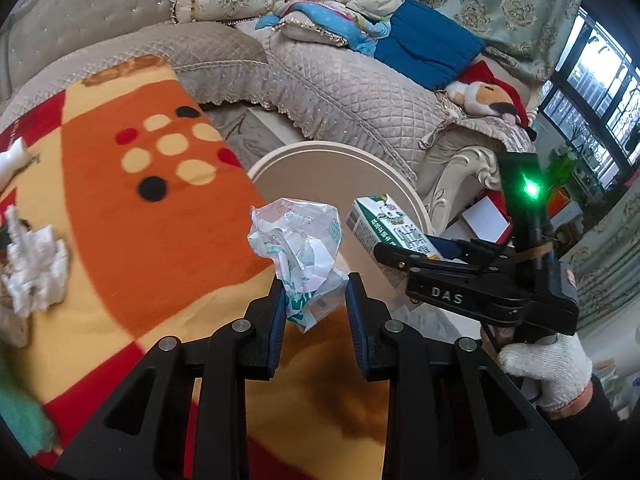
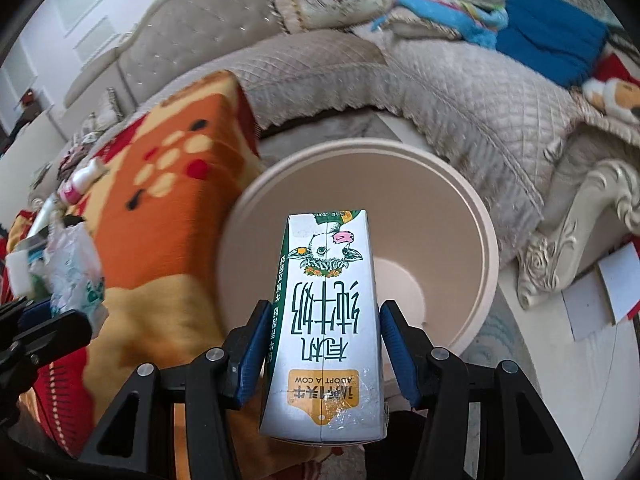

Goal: Collect trash
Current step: 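Carry carton and tissue to the beige bin and open both grippers over it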

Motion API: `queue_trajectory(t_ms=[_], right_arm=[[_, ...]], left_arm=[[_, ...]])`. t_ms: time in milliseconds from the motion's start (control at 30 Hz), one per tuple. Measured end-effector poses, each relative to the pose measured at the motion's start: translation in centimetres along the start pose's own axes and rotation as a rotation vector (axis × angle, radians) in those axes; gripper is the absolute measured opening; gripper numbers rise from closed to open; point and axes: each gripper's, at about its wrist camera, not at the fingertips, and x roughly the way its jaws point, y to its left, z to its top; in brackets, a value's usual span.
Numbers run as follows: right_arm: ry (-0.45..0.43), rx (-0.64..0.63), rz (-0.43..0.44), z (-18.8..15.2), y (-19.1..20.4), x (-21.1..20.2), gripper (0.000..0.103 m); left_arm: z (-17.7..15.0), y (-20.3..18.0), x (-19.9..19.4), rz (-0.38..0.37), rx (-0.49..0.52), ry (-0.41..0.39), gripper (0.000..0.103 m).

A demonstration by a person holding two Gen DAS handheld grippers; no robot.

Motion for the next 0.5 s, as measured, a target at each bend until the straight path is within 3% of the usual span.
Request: queue_trajectory(t_ms=[200,267,333,500], right_arm=[[0.061,0.051,-0.008,0.3,-1.9,2.8,0.053],[0.074,0.069,-0.006,0.2,-2.3,3.3,0.053],[0.083,0.106,-0.001,0.0,-2.8,3.6,0.054],[0.070,0.139,-0.006,-0.2,-3.5,3.2,0.061]], left_arm=[[1.1,-0.6,1.7,-0.040,-0.001,-0.007,0.028],[1.4,-0.5,2.3,-0.066,-0.009,-0.001,0.034],[1.6,-0.3,2.7,-0.078,-0.028,0.003,0.048],[1.3,0.1,2.6,-0.082,-0.049,-0.003,0.053]])
